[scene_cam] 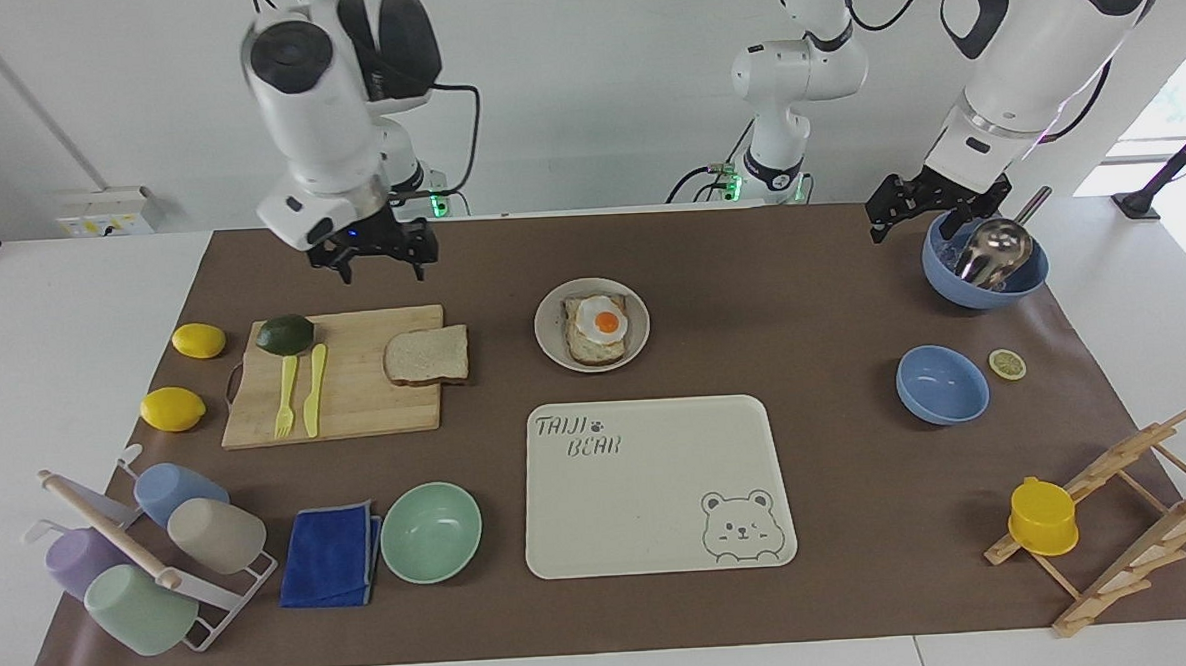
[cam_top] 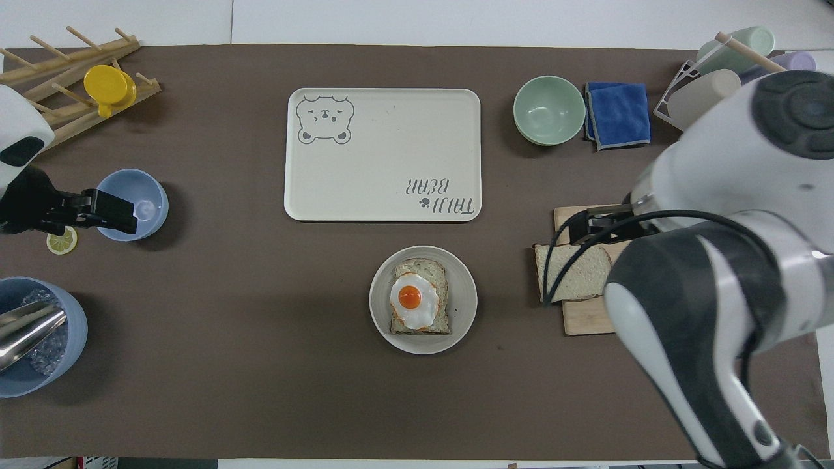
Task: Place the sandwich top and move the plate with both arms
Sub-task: 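Reach the right gripper to the bread slice on the cutting board, then grasp the bread slice with the right gripper and lift it, then carry the bread slice with the right gripper over the egg plate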
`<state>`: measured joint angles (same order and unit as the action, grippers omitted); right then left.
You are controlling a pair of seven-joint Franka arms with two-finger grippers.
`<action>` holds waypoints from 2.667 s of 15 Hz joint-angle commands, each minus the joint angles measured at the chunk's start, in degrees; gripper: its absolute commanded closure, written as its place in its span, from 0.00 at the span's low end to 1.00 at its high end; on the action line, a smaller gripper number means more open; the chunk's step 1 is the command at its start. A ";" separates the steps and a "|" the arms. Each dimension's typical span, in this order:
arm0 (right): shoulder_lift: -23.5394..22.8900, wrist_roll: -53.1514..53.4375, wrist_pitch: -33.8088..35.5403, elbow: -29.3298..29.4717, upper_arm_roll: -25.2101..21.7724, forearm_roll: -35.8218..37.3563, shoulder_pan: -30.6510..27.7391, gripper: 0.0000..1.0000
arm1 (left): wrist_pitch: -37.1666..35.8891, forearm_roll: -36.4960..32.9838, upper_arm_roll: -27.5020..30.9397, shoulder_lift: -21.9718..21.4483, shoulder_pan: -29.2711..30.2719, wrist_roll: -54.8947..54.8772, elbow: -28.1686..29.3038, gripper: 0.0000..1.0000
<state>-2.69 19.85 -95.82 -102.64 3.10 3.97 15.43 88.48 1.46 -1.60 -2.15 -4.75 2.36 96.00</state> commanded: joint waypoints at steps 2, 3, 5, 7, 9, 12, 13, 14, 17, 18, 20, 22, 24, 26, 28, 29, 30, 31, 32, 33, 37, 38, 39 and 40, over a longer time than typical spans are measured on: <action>-9.25 8.78 -5.95 -2.03 -0.29 5.75 5.82 0.00 | -1.03 -0.67 -0.42 0.39 0.62 0.28 -0.91 0.00; -11.27 11.84 -5.61 -2.13 -0.29 8.40 7.32 0.00 | -1.03 -0.67 -0.42 0.39 0.62 0.28 -0.91 0.00; -14.70 13.72 -5.69 -2.21 -0.29 11.40 8.48 0.00 | -1.03 -0.67 -0.42 0.39 0.62 0.28 -0.82 0.00; -16.82 13.63 -5.34 -2.56 -0.29 14.03 8.04 0.00 | -1.03 -0.67 -0.42 0.39 0.62 0.28 -0.91 0.00; -16.30 13.63 -5.69 -5.28 -0.29 15.19 8.30 0.00 | -1.03 -0.67 -0.42 0.39 0.62 0.28 -0.82 0.00; -15.33 13.55 -8.32 -8.97 -0.29 15.63 9.44 0.00 | -1.03 -0.67 -0.42 0.39 0.62 0.28 -0.82 0.00; -15.24 13.20 -8.33 -9.50 -0.29 16.59 9.36 0.00 | -1.03 -0.67 -0.42 0.39 0.62 0.28 -0.82 0.00; -14.89 13.02 -8.33 -9.94 -0.29 17.47 9.27 0.00 | -1.03 -0.67 -0.42 0.39 0.62 0.28 -0.82 0.00; -14.19 12.40 -8.94 -11.97 -0.29 18.79 9.53 0.00 | -1.03 -0.67 -0.42 0.39 0.62 0.28 -0.91 0.00; -14.10 12.23 -8.68 -11.97 -0.29 18.79 9.44 0.00 | -1.03 -0.67 -0.42 0.39 0.62 0.28 -0.82 0.00; -14.01 11.53 -8.15 -12.23 -0.29 18.88 9.53 0.11 | -1.03 -0.67 -0.42 0.39 0.62 0.28 -0.82 0.00; -13.84 10.74 -7.71 -12.58 -0.29 19.14 9.71 0.26 | -1.03 -0.67 -0.42 0.39 0.62 0.28 -0.82 0.00; -13.49 10.82 -7.88 -13.63 -0.20 19.15 9.79 0.30 | -1.03 -0.67 -0.42 0.39 0.62 0.28 -0.82 0.00; -13.40 10.82 -8.33 -14.08 -0.20 19.15 9.79 0.46 | -1.03 -0.67 -0.42 0.39 0.62 0.28 -0.82 0.00; -13.40 10.73 -8.24 -13.99 -0.20 19.15 9.79 0.78 | -1.03 -0.67 -0.42 0.39 0.62 0.28 -0.82 0.00; -13.48 10.64 -7.89 -13.73 -0.20 19.15 9.88 1.00 | -1.03 -0.67 -0.42 0.39 0.62 0.28 -0.91 0.00; -13.57 10.64 -7.54 -13.21 -0.03 19.15 10.32 1.00 | -1.03 -0.67 -0.42 0.39 0.62 0.28 -0.91 0.00; -13.66 10.56 -7.10 -12.24 0.06 19.15 10.84 1.00 | -1.03 -0.67 -0.42 0.39 0.62 0.28 -0.82 0.00; -14.01 10.47 -5.70 -10.49 0.15 19.15 11.20 1.00 | -1.03 -0.67 -0.42 0.39 0.62 0.28 -0.82 0.00; -14.27 10.47 -4.04 -8.21 0.15 18.97 12.07 1.00 | -1.03 -0.67 -0.42 0.39 0.62 0.28 -0.82 0.00; -17.69 10.29 5.80 6.98 0.94 13.80 17.34 1.00 | -1.03 -0.67 -0.42 0.39 0.62 0.28 -0.82 0.00; -17.96 10.47 6.52 8.93 1.03 13.44 19.09 1.00 | -1.03 -0.67 -0.42 0.39 0.62 0.28 -0.82 0.00; -17.88 10.82 6.09 9.47 1.03 13.35 21.20 1.00 | -1.03 -0.67 -0.42 0.39 0.62 0.28 -0.91 0.00; -17.88 11.34 5.65 9.74 1.03 13.26 23.40 1.00 | -1.03 -0.67 -0.42 0.39 0.62 0.28 -0.82 0.00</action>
<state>-18.37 31.32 -91.13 -96.18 4.08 18.04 35.84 88.48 1.46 -1.60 -2.15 -4.75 2.36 96.00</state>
